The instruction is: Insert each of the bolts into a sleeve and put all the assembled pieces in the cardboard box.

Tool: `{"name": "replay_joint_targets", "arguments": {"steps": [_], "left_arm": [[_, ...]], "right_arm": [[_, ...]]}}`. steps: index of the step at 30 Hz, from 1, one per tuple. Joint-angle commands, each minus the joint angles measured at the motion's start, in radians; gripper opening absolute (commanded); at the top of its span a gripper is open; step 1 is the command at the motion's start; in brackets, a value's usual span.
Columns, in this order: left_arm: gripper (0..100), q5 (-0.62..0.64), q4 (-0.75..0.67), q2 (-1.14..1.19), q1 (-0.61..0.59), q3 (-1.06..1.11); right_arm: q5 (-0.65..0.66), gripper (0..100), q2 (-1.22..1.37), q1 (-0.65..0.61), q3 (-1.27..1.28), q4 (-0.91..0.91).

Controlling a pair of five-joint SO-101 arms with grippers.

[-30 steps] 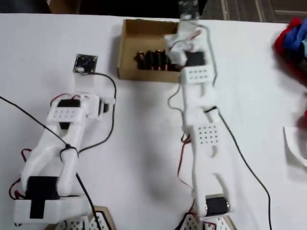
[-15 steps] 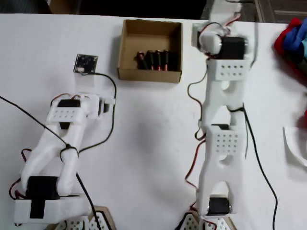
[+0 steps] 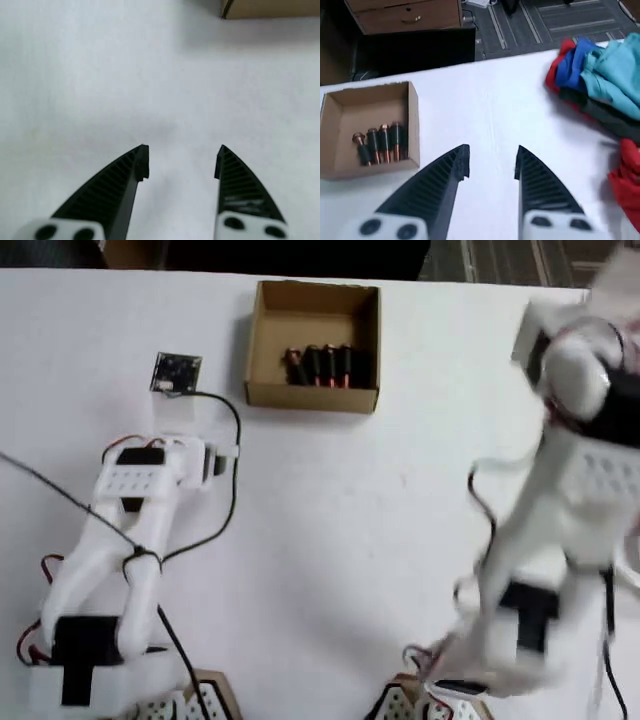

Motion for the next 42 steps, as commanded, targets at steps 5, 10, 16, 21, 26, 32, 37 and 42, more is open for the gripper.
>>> {"name": "replay_joint_targets", "arguments": {"steps": [5, 10, 16, 21, 26, 32, 37, 42], "left_arm": [[23, -0.011, 0.127, -0.364, 0.002, 0.016], [23, -0.008, 0.155, -0.600, -0.011, 0.213], [23, -0.014, 0.166, -0.936, -0.026, 0.463], [23, -0.014, 0.427, -1.272, -0.026, 0.550], [23, -0.014, 0.809, -1.623, -0.026, 0.567], [23, -0.014, 0.772, -1.565, -0.025, 0.593], [23, -0.014, 0.755, -1.565, -0.025, 0.607], [23, -0.008, 0.680, -1.565, -0.017, 0.717]], "right_arm": [[-0.005, 14.6, -0.869, 0.016, 1.204, -0.124], [-0.005, 19.4, -1.330, 0.012, 1.656, -0.352], [-0.006, 27.1, -1.718, 0.016, 2.143, -0.410], [-0.009, 30.7, -1.646, 0.015, 2.217, -0.334], [-0.011, 30.5, -1.718, 0.025, 2.229, -0.306], [-0.005, 30.5, -1.709, 0.021, 2.260, -0.308], [-0.005, 30.5, -1.709, 0.019, 2.266, -0.315], [-0.005, 30.5, -1.709, 0.019, 2.377, -0.440]]}}
